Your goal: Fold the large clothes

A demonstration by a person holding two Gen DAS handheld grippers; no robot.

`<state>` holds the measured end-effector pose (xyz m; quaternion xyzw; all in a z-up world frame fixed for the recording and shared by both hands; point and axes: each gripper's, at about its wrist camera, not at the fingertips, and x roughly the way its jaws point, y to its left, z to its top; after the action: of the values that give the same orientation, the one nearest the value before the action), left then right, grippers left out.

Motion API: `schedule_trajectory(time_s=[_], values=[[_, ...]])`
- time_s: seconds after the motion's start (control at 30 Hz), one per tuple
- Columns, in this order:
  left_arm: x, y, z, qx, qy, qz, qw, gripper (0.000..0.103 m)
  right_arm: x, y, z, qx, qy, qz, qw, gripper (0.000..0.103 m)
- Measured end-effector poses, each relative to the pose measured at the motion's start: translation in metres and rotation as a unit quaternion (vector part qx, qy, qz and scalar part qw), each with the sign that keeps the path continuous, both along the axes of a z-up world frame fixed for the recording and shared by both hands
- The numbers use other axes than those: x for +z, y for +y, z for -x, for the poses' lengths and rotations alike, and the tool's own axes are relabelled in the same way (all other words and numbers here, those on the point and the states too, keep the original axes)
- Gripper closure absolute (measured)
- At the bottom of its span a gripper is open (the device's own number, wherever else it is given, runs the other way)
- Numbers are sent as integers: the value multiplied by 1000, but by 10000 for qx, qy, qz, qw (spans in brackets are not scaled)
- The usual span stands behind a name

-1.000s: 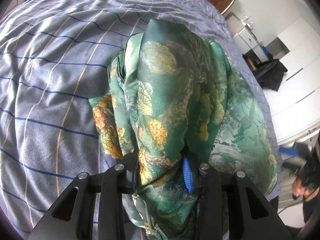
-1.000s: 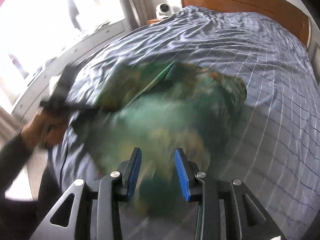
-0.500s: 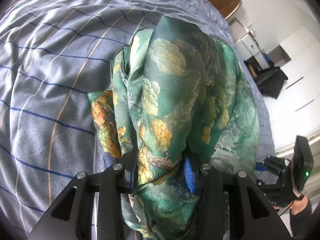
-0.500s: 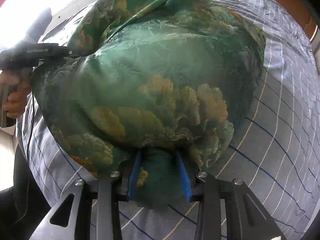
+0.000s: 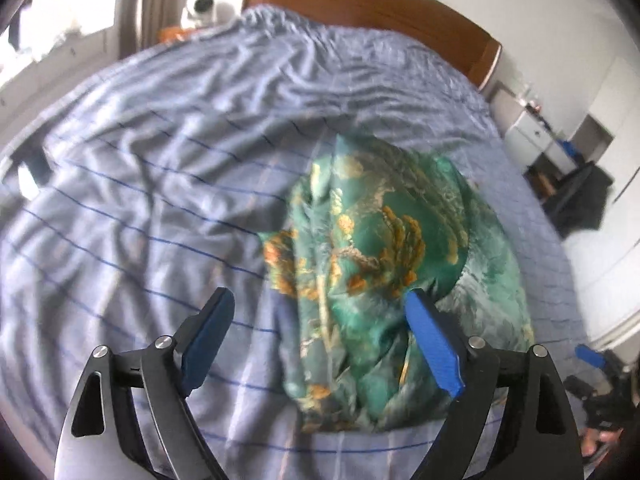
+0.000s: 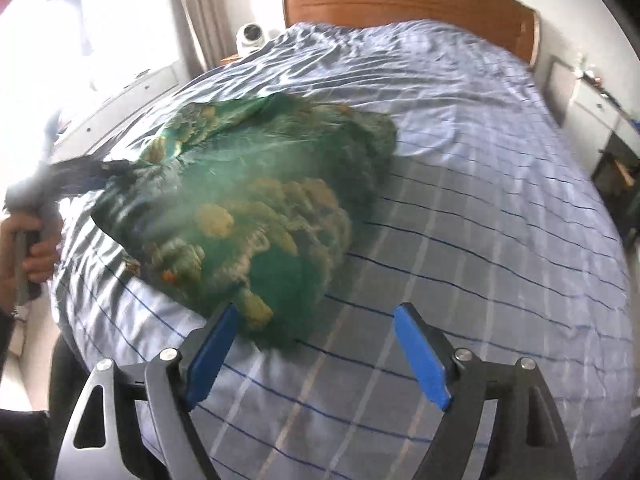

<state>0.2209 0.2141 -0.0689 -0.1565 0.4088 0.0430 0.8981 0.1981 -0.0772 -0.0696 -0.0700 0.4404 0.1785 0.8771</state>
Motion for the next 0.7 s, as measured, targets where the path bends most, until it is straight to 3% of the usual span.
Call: schedule_trajectory(time_s=[0.17, 0.4, 0.5, 0.57, 0.6, 0.63, 0.7], values=[[13, -9, 8, 121, -24, -712, 9974, 14, -17, -5, 15, -158, -97, 194, 9996, 21], [25, -15, 12, 159, -54, -1084, 9940, 14, -20, -6, 24, -142, -104, 244, 9995, 21], [24, -11, 13, 90, -12, -992, 9950, 14, -22, -1, 26, -69, -105, 303, 9995, 21], [26, 1, 15, -9, -102, -434, 9990, 14, -23, 2, 29, -30, -137, 343, 9993, 21], [27, 14, 17, -74, -224, 153, 9996, 14, -22, 2, 30, -16, -160, 342, 9993, 21], [26, 28, 20, -88, -362, 779, 9963, 12, -22, 2, 31, -7, -173, 336, 9993, 21], [21, 50, 22, -42, -585, 1965, 9788, 7, -21, 0, 33, -2, -177, 296, 9994, 21]])
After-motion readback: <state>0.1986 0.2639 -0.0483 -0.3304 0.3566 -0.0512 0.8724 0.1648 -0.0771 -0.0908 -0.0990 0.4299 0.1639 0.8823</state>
